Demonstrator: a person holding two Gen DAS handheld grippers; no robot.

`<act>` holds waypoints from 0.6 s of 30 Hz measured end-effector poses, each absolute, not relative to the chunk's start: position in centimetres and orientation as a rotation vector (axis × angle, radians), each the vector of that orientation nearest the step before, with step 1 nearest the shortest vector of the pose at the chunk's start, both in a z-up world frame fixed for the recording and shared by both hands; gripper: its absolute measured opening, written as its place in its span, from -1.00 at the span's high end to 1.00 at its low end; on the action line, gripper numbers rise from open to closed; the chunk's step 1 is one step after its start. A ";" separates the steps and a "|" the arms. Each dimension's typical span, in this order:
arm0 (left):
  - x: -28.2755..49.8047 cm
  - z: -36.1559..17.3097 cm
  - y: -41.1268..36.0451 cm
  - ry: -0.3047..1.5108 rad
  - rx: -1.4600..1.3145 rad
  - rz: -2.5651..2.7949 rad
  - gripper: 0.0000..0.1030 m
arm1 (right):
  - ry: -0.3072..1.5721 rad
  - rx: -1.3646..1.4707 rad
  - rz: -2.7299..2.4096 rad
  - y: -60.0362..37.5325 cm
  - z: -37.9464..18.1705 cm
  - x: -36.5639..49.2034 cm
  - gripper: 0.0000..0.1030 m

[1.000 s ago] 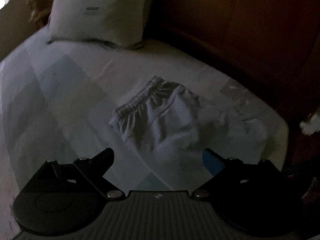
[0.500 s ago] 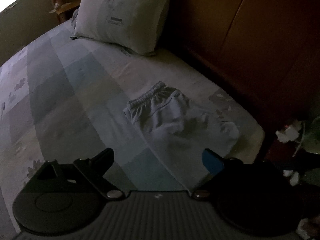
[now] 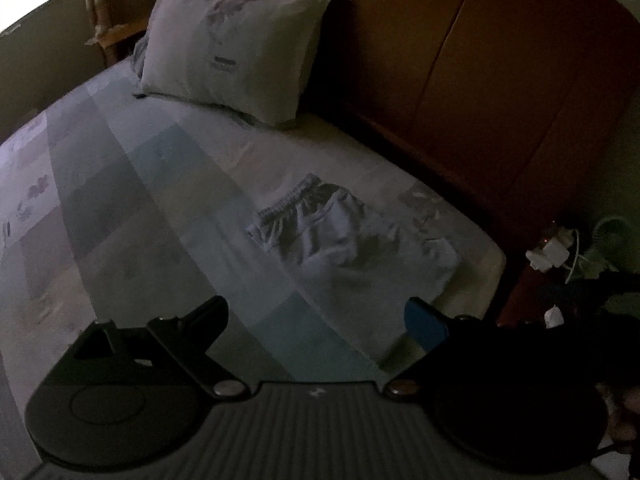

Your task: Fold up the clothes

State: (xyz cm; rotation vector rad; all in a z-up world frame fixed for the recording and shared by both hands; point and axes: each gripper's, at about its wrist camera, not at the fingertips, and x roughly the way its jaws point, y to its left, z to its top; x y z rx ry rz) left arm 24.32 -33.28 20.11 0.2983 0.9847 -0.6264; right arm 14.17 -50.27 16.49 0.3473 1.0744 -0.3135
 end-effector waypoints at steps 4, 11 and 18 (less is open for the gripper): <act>24.5 20.4 -32.2 0.991 0.309 -0.644 -0.84 | 1.060 0.342 -0.343 -48.3 17.5 14.1 -0.96; 24.8 20.9 -31.1 0.991 0.312 -0.641 -0.84 | 1.045 0.353 -0.365 -46.7 18.3 14.0 -0.97; 25.1 20.9 -30.7 0.997 0.309 -0.632 -0.84 | 1.047 0.350 -0.354 -46.1 18.4 14.3 -0.97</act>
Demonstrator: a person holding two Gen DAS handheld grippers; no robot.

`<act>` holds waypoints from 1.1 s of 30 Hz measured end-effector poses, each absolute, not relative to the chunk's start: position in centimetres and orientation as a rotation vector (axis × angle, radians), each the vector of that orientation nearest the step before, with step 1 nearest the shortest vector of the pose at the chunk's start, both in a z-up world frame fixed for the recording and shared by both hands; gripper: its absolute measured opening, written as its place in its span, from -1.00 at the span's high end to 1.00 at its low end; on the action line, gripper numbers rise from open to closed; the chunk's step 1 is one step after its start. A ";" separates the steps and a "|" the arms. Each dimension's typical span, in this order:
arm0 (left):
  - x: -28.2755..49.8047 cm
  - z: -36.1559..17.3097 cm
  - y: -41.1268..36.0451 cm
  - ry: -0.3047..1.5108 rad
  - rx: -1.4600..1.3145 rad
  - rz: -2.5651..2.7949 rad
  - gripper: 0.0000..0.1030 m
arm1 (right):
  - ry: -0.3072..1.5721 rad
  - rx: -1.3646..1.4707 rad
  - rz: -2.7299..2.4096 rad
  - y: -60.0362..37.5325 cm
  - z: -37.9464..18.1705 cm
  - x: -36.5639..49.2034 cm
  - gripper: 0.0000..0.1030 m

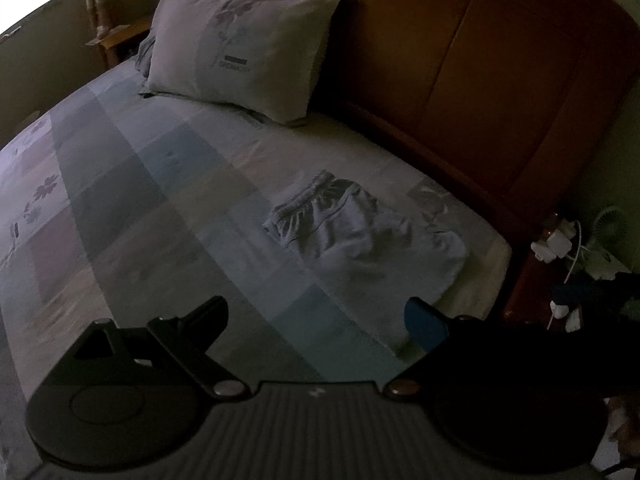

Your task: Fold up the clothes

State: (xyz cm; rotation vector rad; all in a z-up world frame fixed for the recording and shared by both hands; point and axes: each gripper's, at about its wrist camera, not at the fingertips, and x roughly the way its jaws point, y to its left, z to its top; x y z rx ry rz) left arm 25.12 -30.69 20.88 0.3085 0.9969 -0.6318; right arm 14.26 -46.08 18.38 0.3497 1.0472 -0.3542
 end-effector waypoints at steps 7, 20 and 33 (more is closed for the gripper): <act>25.2 20.9 -30.9 0.993 0.315 -0.628 -0.84 | 1.045 0.345 -0.340 -46.0 18.4 14.8 -0.97; 25.4 21.0 -31.4 0.990 0.312 -0.620 -0.84 | 1.038 0.334 -0.325 -46.6 18.5 15.2 -0.97; 25.4 21.0 -31.5 0.988 0.311 -0.618 -0.84 | 1.036 0.329 -0.322 -46.7 18.6 15.2 -0.97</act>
